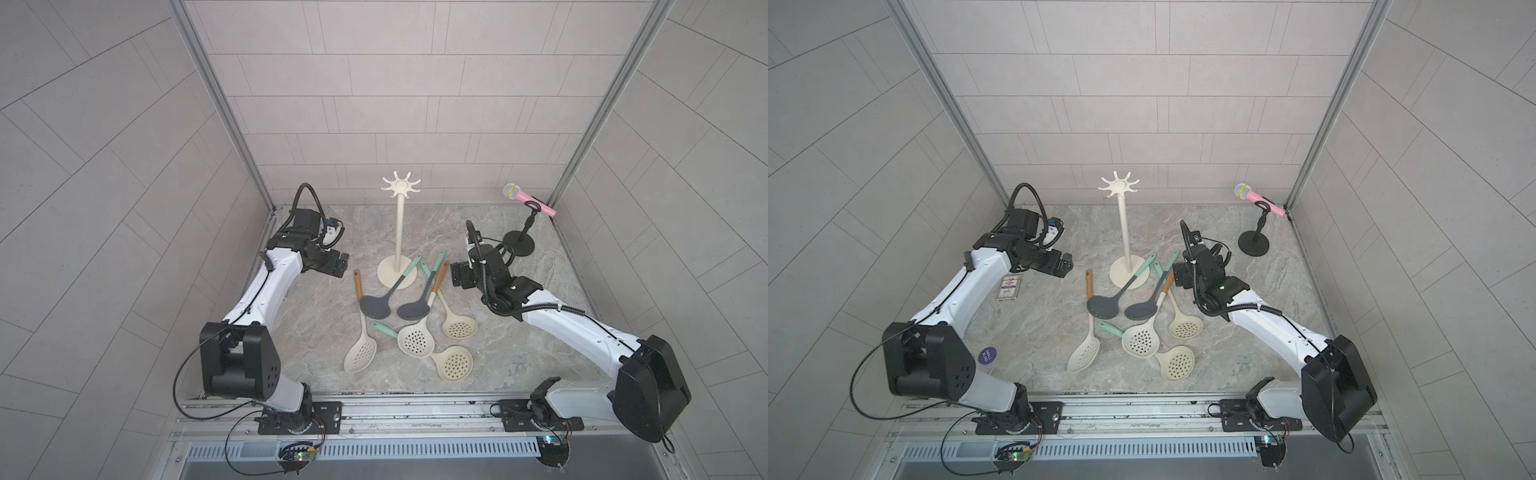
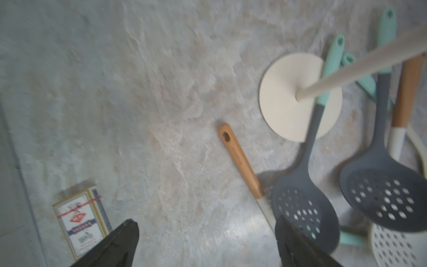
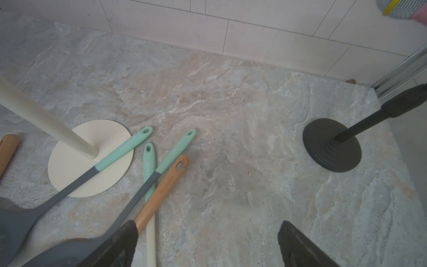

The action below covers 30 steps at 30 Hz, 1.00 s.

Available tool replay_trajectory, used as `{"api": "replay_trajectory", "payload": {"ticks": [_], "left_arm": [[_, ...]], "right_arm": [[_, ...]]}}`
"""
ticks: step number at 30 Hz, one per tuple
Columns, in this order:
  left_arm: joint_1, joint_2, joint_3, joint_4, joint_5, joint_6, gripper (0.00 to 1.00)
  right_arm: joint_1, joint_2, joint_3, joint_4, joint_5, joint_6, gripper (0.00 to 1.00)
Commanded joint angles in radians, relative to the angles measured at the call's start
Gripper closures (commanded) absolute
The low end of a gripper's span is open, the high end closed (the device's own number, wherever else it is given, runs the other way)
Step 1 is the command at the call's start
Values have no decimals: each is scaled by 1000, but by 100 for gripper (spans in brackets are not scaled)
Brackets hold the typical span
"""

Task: Hang the skimmer on the kitchen utensil rack
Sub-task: Pick up the skimmer from the center of the board.

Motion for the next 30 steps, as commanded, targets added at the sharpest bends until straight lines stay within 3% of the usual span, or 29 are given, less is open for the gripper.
{"api": "replay_trajectory", "payload": {"ticks": [1, 11, 30], "left_arm": [[1, 46, 45, -273, 130, 78, 5], [-30, 129, 22, -341, 199, 42, 17], [-73, 267, 36, -253, 268, -97, 17]], "right_arm": [[2, -10, -5, -70, -13, 56, 6], [2, -42, -39, -80, -50, 78, 8], [2, -90, -96, -41, -82, 126, 11]]}}
